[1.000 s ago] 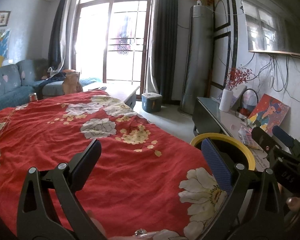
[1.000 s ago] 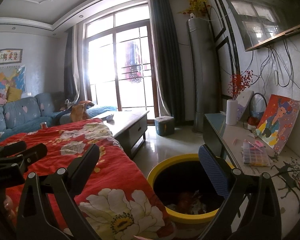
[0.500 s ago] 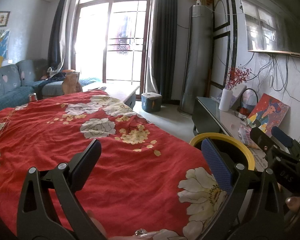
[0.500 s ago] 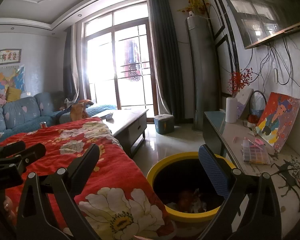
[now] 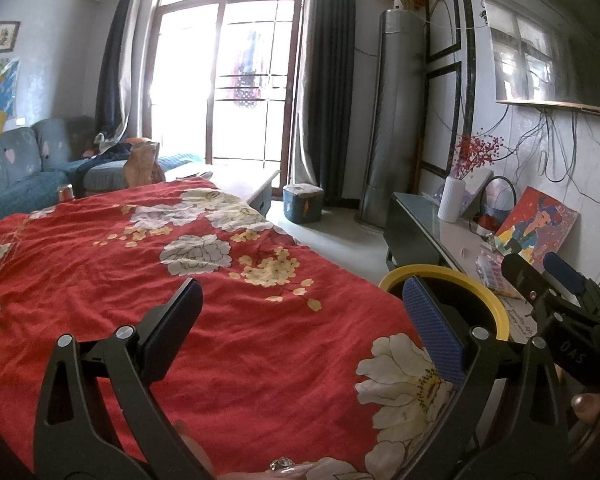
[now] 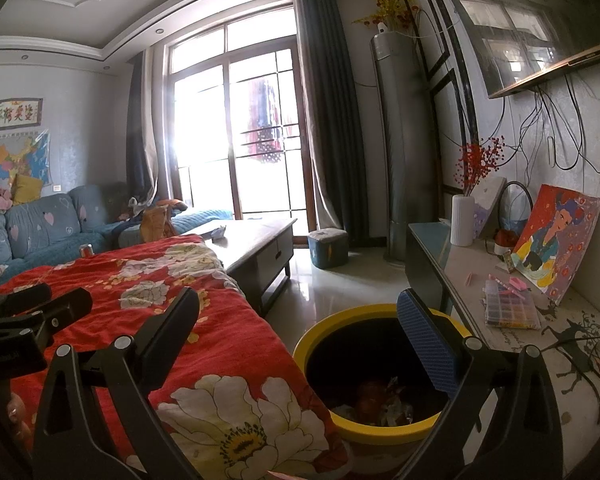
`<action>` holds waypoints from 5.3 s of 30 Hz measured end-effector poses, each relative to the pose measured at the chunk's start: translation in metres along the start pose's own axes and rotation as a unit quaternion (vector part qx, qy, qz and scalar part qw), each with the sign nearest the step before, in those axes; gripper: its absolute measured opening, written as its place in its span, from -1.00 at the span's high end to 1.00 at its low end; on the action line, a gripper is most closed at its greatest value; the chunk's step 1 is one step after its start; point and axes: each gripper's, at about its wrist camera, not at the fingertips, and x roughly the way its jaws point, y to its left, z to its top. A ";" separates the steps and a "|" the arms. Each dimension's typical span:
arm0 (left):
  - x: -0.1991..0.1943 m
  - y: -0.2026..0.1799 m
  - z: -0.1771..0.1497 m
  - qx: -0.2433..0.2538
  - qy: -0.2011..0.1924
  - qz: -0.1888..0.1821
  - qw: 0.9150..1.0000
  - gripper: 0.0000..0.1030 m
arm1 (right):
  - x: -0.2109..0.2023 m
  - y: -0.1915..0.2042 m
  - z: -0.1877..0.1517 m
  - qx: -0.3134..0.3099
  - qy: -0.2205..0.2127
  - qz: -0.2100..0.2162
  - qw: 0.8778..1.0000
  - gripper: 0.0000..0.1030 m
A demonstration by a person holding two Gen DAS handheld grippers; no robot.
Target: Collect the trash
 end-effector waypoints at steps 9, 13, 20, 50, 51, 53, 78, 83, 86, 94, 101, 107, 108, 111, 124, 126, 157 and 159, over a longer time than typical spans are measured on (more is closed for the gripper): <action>0.001 0.002 -0.002 -0.003 0.005 0.003 1.000 -0.79 | 0.000 0.000 -0.001 0.000 0.001 0.001 1.000 -0.87; 0.001 0.003 -0.002 -0.003 0.006 0.002 1.000 -0.79 | 0.000 0.000 -0.001 0.000 0.000 0.001 1.000 -0.87; 0.004 0.007 -0.005 -0.005 0.021 0.004 1.000 -0.79 | 0.004 0.008 -0.002 -0.004 0.012 0.016 1.000 -0.87; -0.147 0.523 -0.120 -0.338 0.218 0.480 0.780 -0.81 | 0.095 0.608 -0.121 -0.276 0.347 0.332 0.832 -0.90; -0.147 0.522 -0.120 -0.334 0.222 0.483 0.779 -0.82 | 0.093 0.610 -0.122 -0.277 0.345 0.330 0.834 -0.90; -0.148 0.522 -0.121 -0.334 0.220 0.483 0.779 -0.81 | 0.091 0.612 -0.122 -0.278 0.344 0.330 0.834 -0.90; -0.138 0.511 -0.119 -0.335 0.221 0.481 0.779 -0.81 | 0.093 0.604 -0.122 -0.275 0.345 0.331 0.834 -0.90; -0.138 0.511 -0.119 -0.335 0.221 0.481 0.779 -0.81 | 0.093 0.606 -0.122 -0.275 0.345 0.331 0.834 -0.90; -0.138 0.512 -0.119 -0.335 0.222 0.481 0.779 -0.81 | 0.093 0.606 -0.121 -0.275 0.345 0.331 0.834 -0.90; -0.132 0.515 -0.116 -0.335 0.222 0.481 0.779 -0.81 | 0.094 0.603 -0.122 -0.273 0.347 0.333 0.833 -0.90; -0.132 0.517 -0.118 -0.336 0.221 0.481 0.780 -0.81 | 0.092 0.606 -0.123 -0.274 0.347 0.332 0.833 -0.90; -0.129 0.519 -0.119 -0.335 0.222 0.481 0.779 -0.82 | 0.092 0.605 -0.122 -0.274 0.346 0.332 0.833 -0.90; -0.130 0.518 -0.120 -0.334 0.223 0.482 0.779 -0.82 | 0.093 0.606 -0.123 -0.273 0.347 0.333 0.833 -0.90; -0.130 0.518 -0.119 -0.334 0.222 0.481 0.779 -0.81 | 0.092 0.605 -0.122 -0.273 0.346 0.332 0.833 -0.90; -0.130 0.518 -0.120 -0.334 0.222 0.481 0.779 -0.82 | 0.093 0.604 -0.122 -0.273 0.346 0.332 0.833 -0.90; -0.130 0.518 -0.120 -0.334 0.222 0.481 0.779 -0.82 | 0.093 0.605 -0.122 -0.273 0.346 0.332 0.834 -0.90; -0.130 0.519 -0.121 -0.334 0.222 0.481 0.780 -0.82 | 0.092 0.605 -0.123 -0.273 0.346 0.333 0.834 -0.90; -0.129 0.519 -0.120 -0.334 0.222 0.481 0.780 -0.82 | 0.092 0.605 -0.123 -0.274 0.346 0.332 0.834 -0.90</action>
